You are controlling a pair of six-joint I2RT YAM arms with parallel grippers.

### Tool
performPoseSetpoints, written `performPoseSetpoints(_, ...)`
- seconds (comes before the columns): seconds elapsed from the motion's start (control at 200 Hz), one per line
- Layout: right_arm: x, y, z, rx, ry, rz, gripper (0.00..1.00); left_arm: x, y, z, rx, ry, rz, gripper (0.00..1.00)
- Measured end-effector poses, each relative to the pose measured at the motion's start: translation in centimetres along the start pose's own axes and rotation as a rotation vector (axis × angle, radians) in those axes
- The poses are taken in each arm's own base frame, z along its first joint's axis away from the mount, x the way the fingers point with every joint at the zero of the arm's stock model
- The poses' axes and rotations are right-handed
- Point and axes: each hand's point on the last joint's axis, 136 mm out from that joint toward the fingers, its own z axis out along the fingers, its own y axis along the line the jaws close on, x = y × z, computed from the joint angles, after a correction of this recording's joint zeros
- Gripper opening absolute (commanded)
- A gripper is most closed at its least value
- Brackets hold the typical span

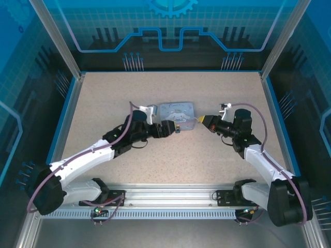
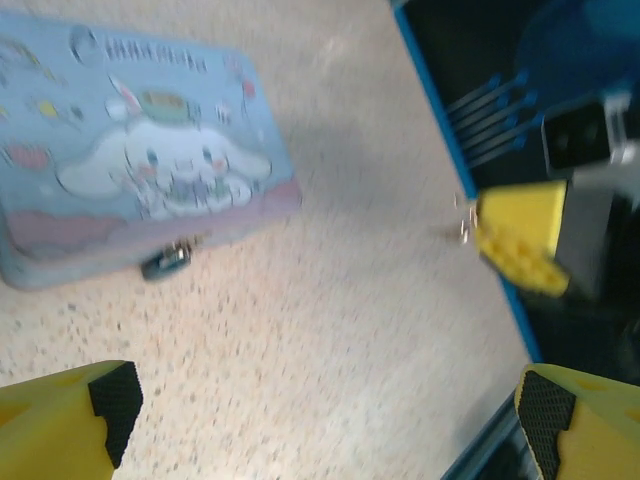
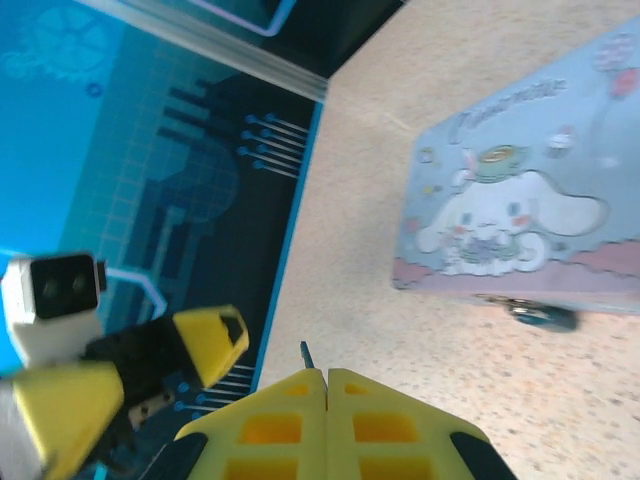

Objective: Unlock the padlock with the key

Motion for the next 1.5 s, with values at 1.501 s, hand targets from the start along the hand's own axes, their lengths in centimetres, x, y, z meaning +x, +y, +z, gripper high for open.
performPoseSetpoints(1.501,-7.9,-8.2,16.4,0.056,0.086,0.197,0.0,5.3,8.3,14.8,-0.131,-0.016,0.238,0.99)
